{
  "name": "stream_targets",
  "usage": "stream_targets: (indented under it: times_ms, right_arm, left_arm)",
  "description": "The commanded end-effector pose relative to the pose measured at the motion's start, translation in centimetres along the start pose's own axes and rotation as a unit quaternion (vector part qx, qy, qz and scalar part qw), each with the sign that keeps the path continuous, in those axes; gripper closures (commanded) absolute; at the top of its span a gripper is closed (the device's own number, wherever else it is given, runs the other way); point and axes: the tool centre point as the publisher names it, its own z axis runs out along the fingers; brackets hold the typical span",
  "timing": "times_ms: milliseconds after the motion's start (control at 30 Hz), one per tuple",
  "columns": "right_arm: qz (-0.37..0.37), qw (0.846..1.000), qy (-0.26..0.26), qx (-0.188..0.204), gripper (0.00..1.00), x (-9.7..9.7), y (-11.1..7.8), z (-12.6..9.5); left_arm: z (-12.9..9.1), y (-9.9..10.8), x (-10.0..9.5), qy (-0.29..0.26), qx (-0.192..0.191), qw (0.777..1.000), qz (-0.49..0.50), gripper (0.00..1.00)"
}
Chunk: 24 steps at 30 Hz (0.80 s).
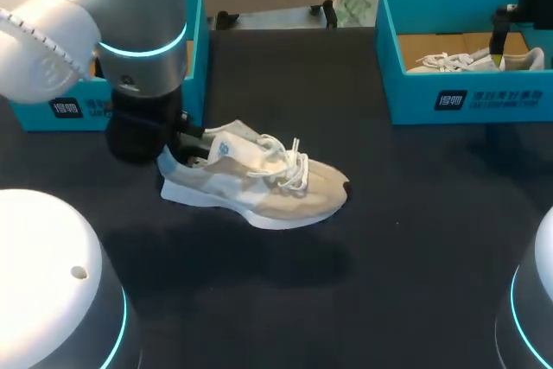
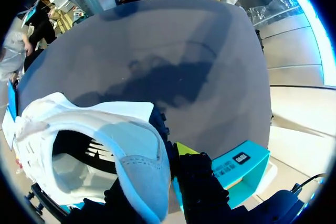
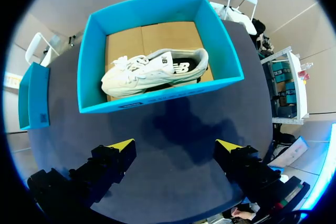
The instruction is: Take the shoe out of the shoebox, open the shoe tongue, remove and reinsert the insole, then place the shoe into the shoebox
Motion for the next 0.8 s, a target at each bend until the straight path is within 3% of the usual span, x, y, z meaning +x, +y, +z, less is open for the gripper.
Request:
stream_targets:
  times_ms: [33,300,800]
  right_arm:
    - [0.000,1.000,0.001,-0.001,0.00,0.0,-0.1,0.0]
    - [0.000,1.000,0.001,-0.001,0.00,0.0,-0.1,0.0]
    - [0.000,1.000,0.001,-0.001,0.00,0.0,-0.1,0.0]
  left_arm:
    - [0.5,0.3,-1.6,0.006,0.002,1.000,0.004,1.00]
    - [0.5,0.6,-3.3,0.010,0.006,1.000,0.010,1.00]
    - [0.5,0.6,-3.3,0.010,0.006,1.000,0.010,1.00]
